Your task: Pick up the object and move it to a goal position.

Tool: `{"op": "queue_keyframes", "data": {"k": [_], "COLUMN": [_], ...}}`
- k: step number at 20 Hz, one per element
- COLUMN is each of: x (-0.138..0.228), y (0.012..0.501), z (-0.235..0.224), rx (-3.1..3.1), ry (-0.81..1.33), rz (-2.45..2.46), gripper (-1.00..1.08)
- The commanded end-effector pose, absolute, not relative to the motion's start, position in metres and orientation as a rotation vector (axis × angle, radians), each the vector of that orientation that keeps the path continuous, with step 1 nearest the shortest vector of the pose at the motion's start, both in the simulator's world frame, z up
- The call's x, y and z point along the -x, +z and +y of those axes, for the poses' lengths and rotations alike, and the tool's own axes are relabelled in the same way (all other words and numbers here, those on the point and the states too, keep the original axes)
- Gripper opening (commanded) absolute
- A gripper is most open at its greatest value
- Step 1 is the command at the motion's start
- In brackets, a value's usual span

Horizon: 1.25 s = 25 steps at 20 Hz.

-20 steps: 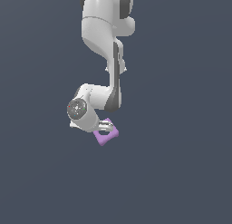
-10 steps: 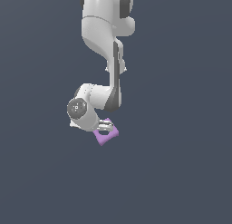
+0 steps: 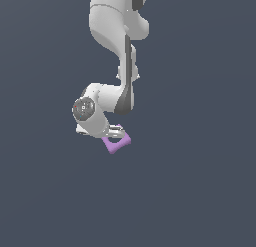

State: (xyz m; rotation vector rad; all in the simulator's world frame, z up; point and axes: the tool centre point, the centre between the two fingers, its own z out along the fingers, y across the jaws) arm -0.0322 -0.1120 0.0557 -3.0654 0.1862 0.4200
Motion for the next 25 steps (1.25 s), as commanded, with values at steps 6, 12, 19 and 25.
{"op": "queue_keyframes", "data": {"k": [6,12,19,25], "x": [0.063,0.087,0.104,0.108], "y": [0.100,0.136,0.163,0.170], "z": [-0.113,-0.115,-0.116,-0.117], "rx": [3.065,3.065,3.066,3.066], "ry": [0.418,0.419,0.420,0.420], "rz": [0.186,0.186,0.186,0.186], "gripper": [-1.00,-1.00,-1.00,-1.00]}}
